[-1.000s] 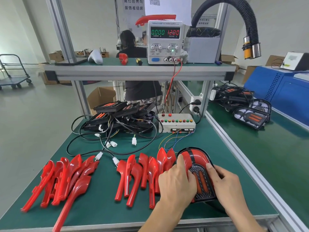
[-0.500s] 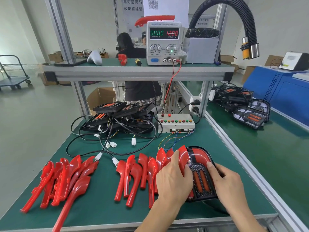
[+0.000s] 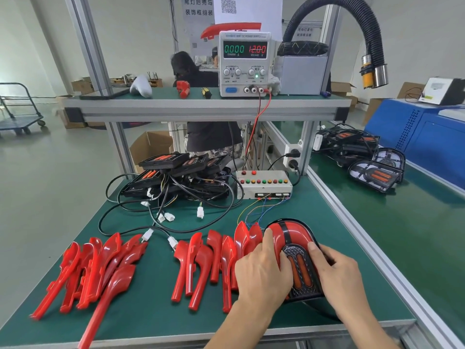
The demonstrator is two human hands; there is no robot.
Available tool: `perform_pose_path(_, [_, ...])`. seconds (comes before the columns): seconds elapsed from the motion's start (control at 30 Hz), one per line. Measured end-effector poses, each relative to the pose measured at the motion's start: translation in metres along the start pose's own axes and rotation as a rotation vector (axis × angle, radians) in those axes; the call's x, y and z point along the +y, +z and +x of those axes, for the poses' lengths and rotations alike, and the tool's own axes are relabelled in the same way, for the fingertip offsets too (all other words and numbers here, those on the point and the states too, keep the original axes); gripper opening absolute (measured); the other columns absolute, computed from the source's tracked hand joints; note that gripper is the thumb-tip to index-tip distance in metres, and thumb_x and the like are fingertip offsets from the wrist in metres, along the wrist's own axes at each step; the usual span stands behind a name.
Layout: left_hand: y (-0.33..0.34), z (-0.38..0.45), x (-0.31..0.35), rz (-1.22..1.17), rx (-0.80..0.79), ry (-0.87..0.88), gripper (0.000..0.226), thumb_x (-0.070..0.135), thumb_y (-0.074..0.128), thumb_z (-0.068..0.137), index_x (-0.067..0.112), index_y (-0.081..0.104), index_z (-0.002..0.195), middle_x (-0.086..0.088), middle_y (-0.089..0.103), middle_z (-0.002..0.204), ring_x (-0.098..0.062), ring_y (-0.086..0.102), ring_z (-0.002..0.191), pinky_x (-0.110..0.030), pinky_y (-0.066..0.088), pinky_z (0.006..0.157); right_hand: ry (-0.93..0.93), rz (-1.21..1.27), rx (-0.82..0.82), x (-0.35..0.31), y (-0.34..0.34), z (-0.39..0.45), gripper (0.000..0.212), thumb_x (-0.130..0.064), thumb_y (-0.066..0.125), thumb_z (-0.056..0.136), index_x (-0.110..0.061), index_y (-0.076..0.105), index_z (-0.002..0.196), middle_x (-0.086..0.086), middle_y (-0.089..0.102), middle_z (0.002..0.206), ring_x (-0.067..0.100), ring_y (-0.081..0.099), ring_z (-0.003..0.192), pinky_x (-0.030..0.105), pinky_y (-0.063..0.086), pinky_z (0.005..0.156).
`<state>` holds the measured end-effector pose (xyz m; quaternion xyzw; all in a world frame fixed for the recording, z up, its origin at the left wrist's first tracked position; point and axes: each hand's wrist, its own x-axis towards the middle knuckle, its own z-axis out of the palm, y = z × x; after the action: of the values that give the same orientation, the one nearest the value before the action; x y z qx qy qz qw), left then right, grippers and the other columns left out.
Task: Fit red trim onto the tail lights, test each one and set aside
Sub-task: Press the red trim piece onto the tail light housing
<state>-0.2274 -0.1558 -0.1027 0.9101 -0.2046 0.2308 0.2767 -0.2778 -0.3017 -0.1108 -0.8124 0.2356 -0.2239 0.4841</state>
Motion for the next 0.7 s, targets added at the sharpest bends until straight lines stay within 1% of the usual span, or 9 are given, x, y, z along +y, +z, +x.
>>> perform_pose_path(0.1, [0.002,0.002,-0.001,-0.043,0.067,-0.007,0.045,0.041,0.068,0.083,0.018,0.069,0.122,0.010,0.066,0.072,-0.010,0.062,0.052,-0.023,0.036,0.043,-0.013,0.021,0.003,-0.004,0.001,-0.003,0.029,-0.075,0.049,0.086,-0.057,0.072,0.080,-0.017,0.075,0.071,0.004,0.072,0.067,0.041,0.062,0.074])
perform_pose_path(0.17, [0.003,0.002,-0.002,-0.050,0.094,-0.019,0.042,0.042,0.063,0.087,0.018,0.068,0.122,0.008,0.062,0.078,-0.012,0.061,0.060,-0.024,0.039,0.048,-0.028,0.033,0.004,-0.006,0.002,-0.004,0.023,-0.075,0.048,0.086,-0.065,0.068,0.082,-0.017,0.074,0.071,0.003,0.071,0.068,0.040,0.062,0.074])
perform_pose_path(0.27, [0.007,0.001,-0.005,-0.089,0.140,-0.050,0.037,0.039,0.056,0.095,0.018,0.069,0.123,0.005,0.056,0.085,-0.015,0.056,0.067,-0.026,0.040,0.056,-0.031,0.044,0.004,-0.008,0.002,-0.003,0.023,-0.077,0.047,0.085,-0.066,0.067,0.084,-0.018,0.075,0.073,0.002,0.072,0.070,0.040,0.063,0.074])
perform_pose_path(0.33, [0.008,0.000,-0.007,-0.176,0.153,-0.065,0.039,0.039,0.046,0.103,0.019,0.069,0.127,0.004,0.053,0.092,-0.015,0.052,0.075,-0.029,0.043,0.067,-0.029,0.057,0.002,-0.008,0.002,-0.003,0.024,-0.076,0.047,0.085,-0.064,0.068,0.084,-0.018,0.075,0.073,0.002,0.072,0.070,0.040,0.063,0.073])
perform_pose_path(0.4, [0.008,-0.001,-0.008,-0.341,0.131,-0.114,0.042,0.040,0.039,0.107,0.020,0.067,0.131,0.004,0.049,0.102,-0.011,0.050,0.091,-0.027,0.045,0.081,-0.027,0.071,0.004,-0.008,0.001,-0.004,0.024,-0.076,0.048,0.086,-0.063,0.068,0.085,-0.018,0.075,0.073,0.002,0.072,0.069,0.040,0.064,0.072])
perform_pose_path(0.47, [0.008,0.000,-0.009,-0.445,0.085,-0.160,0.038,0.035,0.044,0.107,0.019,0.066,0.133,0.005,0.047,0.113,-0.008,0.048,0.106,-0.014,0.038,0.093,-0.026,0.084,0.006,-0.007,0.000,-0.004,0.023,-0.077,0.047,0.084,-0.065,0.067,0.085,-0.019,0.075,0.073,0.000,0.072,0.069,0.038,0.064,0.071])
perform_pose_path(0.57, [0.009,0.002,-0.009,-0.479,0.058,-0.189,0.029,0.025,0.053,0.104,0.022,0.065,0.131,0.007,0.046,0.120,0.001,0.044,0.113,-0.002,0.029,0.094,-0.029,0.097,0.009,-0.005,0.000,-0.003,0.020,-0.073,0.050,0.087,-0.065,0.068,0.084,-0.020,0.075,0.073,0.000,0.072,0.070,0.039,0.063,0.072])
perform_pose_path(0.63, [0.009,0.005,-0.008,-0.571,-0.008,-0.223,0.029,0.031,0.051,0.105,0.032,0.059,0.132,0.015,0.048,0.123,0.009,0.044,0.115,-0.005,0.033,0.097,-0.022,0.122,0.006,-0.004,-0.001,-0.002,0.017,-0.068,0.053,0.090,-0.064,0.069,0.084,-0.018,0.076,0.075,0.002,0.073,0.072,0.040,0.063,0.074])
perform_pose_path(0.7, [0.010,0.007,-0.011,-0.721,-0.141,-0.299,0.030,0.042,0.047,0.105,0.042,0.050,0.135,0.025,0.052,0.125,0.010,0.050,0.118,-0.017,0.041,0.104,-0.018,0.147,-0.004,-0.003,-0.002,-0.001,0.015,-0.063,0.056,0.092,-0.063,0.070,0.086,-0.016,0.077,0.078,0.004,0.074,0.074,0.040,0.063,0.075])
